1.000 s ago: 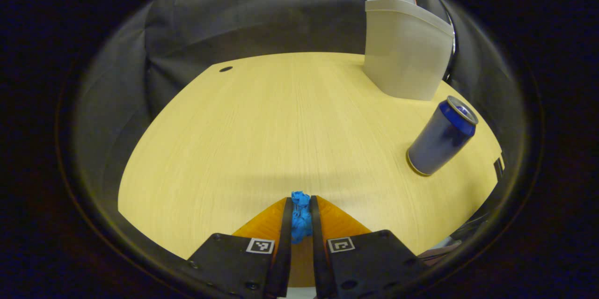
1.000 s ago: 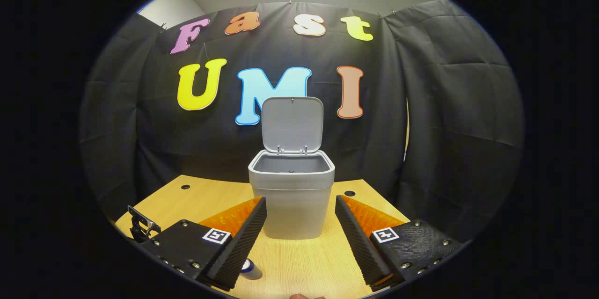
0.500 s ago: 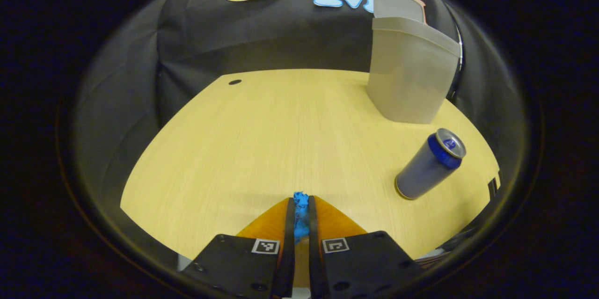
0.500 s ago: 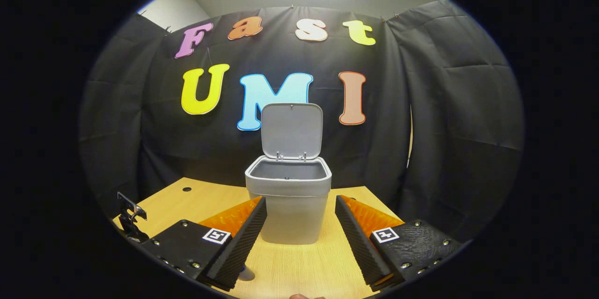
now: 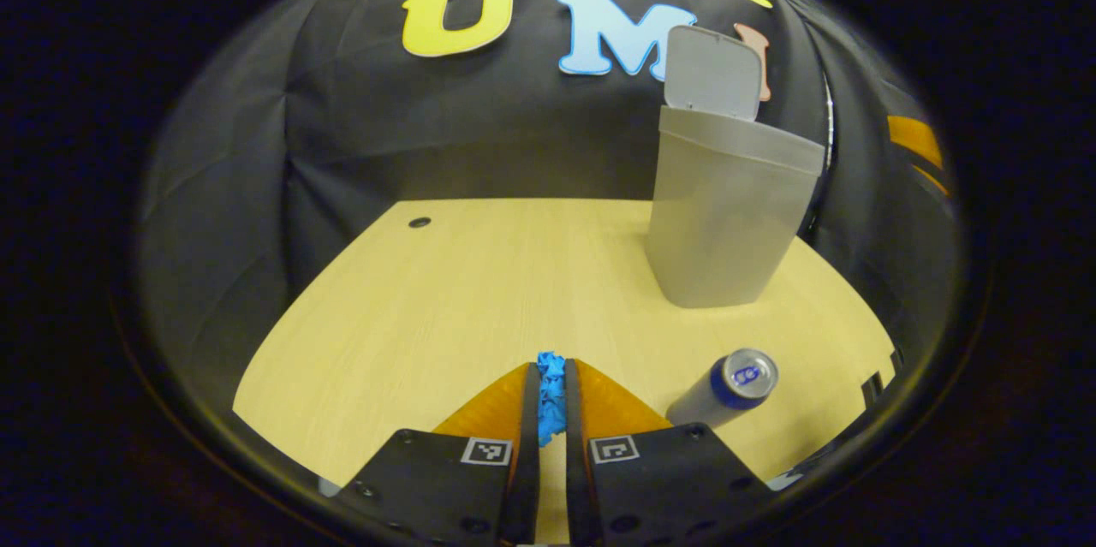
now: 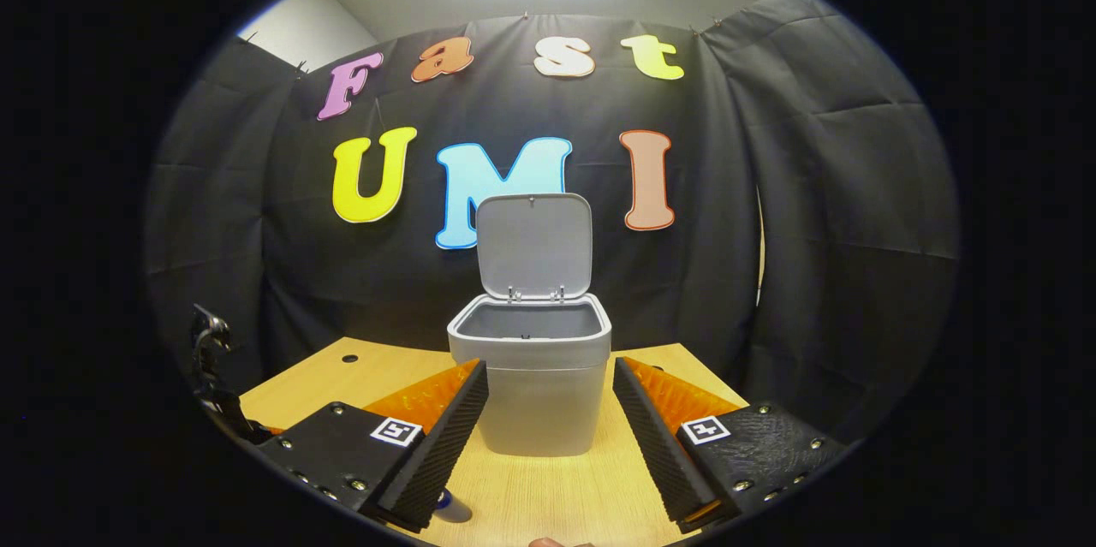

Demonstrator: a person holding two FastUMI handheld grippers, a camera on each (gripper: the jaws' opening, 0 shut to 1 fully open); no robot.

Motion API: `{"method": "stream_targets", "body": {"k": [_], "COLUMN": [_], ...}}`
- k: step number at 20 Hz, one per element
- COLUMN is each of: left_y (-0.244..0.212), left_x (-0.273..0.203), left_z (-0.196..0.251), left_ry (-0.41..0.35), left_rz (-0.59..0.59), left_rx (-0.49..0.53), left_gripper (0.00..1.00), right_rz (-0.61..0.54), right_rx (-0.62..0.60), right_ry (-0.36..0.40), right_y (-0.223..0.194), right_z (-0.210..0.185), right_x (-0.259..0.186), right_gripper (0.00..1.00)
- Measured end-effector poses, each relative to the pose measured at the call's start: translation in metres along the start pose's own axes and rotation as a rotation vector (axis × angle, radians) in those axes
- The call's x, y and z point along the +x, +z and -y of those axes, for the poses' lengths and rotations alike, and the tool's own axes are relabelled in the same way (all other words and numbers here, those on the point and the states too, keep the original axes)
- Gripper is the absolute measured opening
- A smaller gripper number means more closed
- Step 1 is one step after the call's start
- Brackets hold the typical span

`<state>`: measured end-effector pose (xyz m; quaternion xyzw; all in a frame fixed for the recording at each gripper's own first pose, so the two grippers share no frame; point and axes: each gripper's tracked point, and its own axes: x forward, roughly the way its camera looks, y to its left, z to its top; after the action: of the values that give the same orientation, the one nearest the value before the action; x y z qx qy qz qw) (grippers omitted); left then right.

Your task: Press the lid of the desktop garbage bin to open it, pick up the crumpled paper on the desktop and throw it into the bin, then pick up the pop can on the desktop and drop it into the bin, and finally close the garbage bin lid.

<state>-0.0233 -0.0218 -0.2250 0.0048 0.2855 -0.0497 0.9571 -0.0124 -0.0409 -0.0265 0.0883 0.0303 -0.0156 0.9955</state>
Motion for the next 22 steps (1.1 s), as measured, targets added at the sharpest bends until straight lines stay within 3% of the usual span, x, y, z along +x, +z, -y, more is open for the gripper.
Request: {"method": "stream_targets", "body": {"k": [11, 16, 18, 22], "left_y": [0.134, 0.184, 0.201, 0.225], "left_x": [-0.003, 0.012, 0.019, 0.041], "left_z": [0.092, 0.13, 0.145, 0.17], "left_ry": [-0.14, -0.206, -0.23, -0.249], "left_rz": [0.254, 0.329, 0.355, 0.376], "left_rx": [0.05, 0.051, 0.037, 0.039], "left_gripper": [0.21, 0.17, 0.21, 0.2], "right_rz": [0.004, -0.001, -0.006, -0.029], "right_rx": [0.031, 0.013, 0.011, 0.006], "right_ry": [-0.06, -0.087, -0.094, -0.109], "right_y": [-0.004, -0.003, -0.005, -0.012], "right_z": [0.028, 0.04, 0.043, 0.048], "right_x": [0.0, -0.004, -0.003, -0.001], "right_gripper": [0.94, 0.94, 0.94, 0.94]}}
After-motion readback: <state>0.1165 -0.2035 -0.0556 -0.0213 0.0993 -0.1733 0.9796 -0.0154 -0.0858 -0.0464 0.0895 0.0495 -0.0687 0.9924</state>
